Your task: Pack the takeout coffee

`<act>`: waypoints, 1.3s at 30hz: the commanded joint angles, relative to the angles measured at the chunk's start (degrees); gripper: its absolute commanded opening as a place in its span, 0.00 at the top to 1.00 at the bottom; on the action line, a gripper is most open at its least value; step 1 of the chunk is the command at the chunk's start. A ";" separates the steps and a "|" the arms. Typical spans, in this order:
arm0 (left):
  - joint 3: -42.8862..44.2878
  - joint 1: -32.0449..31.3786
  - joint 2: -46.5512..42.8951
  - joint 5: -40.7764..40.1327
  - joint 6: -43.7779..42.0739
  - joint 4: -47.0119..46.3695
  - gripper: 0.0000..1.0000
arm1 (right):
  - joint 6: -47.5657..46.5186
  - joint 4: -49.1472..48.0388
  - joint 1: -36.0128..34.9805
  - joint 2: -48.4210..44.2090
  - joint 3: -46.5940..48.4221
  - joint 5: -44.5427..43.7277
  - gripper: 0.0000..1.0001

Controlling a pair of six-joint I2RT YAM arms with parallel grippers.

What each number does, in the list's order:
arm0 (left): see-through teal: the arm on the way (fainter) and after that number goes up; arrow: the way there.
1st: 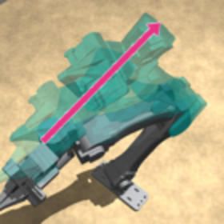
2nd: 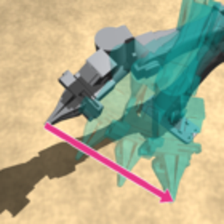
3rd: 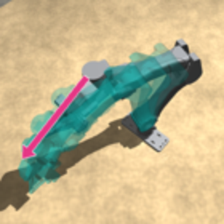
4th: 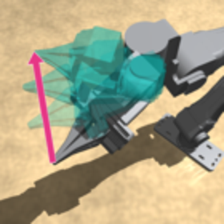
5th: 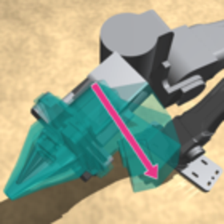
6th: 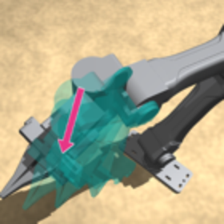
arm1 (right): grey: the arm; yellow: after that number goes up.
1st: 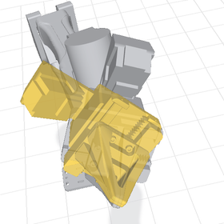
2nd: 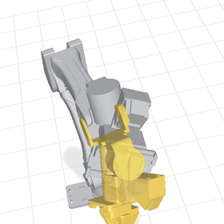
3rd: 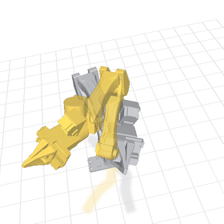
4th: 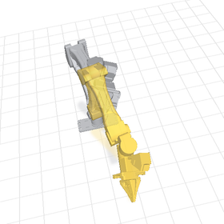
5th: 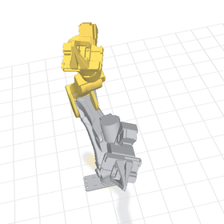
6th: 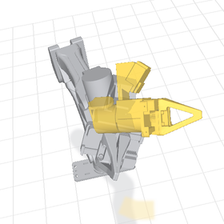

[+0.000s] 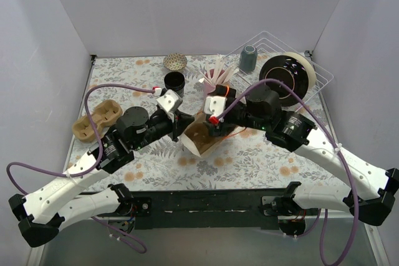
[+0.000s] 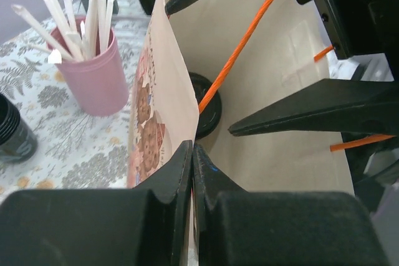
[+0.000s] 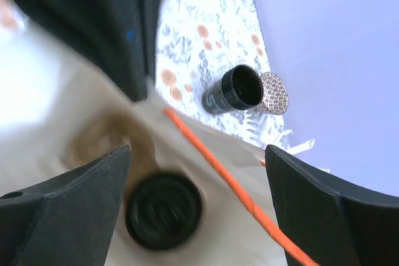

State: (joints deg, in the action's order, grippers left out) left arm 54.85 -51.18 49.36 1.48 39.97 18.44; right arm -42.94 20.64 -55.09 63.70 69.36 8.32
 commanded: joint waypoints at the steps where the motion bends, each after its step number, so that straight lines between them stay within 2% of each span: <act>1: 0.70 0.20 -0.58 -2.44 8.36 2.57 1.00 | 19.37 -3.60 0.16 -0.33 11.49 -5.94 0.05; 4: 0.87 0.20 0.47 -1.57 9.08 2.83 1.00 | 25.26 -3.85 0.07 -1.03 11.85 -5.86 0.07; 11: 3.50 0.20 1.44 1.42 8.55 3.97 1.00 | 37.04 -5.79 0.07 -6.83 2.28 -0.07 0.12; 15: 3.69 0.20 1.88 3.00 9.42 4.50 1.00 | 41.44 -2.82 0.07 -8.68 -1.42 1.79 0.14; 24: 3.25 0.20 2.31 4.32 12.86 6.52 1.00 | 48.98 -2.72 0.07 -8.16 -1.16 -1.19 0.14; 32: 2.37 0.20 3.37 7.40 17.07 6.70 1.00 | 61.56 12.03 0.16 0.27 6.48 -5.68 0.15; 39: 0.53 0.20 1.88 7.58 18.74 6.26 1.00 | 66.05 13.01 0.16 -0.42 5.96 -6.03 0.15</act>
State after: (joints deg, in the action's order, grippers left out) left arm 56.71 -51.11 53.01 8.19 56.88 24.62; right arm 18.61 32.21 -55.18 65.12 73.71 4.16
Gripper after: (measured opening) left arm 0.009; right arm 0.849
